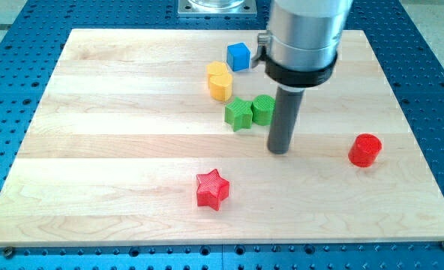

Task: Push the red circle top right to the red star

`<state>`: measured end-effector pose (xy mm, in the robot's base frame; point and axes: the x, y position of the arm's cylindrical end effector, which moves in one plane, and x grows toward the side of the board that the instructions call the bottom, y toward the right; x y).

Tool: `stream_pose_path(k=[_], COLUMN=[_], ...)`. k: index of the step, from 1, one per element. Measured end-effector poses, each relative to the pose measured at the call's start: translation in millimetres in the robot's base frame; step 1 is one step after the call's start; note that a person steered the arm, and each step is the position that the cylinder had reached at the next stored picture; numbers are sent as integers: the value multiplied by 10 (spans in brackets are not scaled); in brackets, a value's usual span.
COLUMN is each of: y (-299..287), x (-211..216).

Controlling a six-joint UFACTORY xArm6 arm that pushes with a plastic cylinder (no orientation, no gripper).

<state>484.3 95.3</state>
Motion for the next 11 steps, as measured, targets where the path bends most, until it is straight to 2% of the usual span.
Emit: stream_pose_path(k=[2, 4, 5, 6, 7, 10, 11], y=[385, 1965, 2067, 1556, 265, -413, -422], x=[-158, -383, -131, 131, 113, 385, -21])
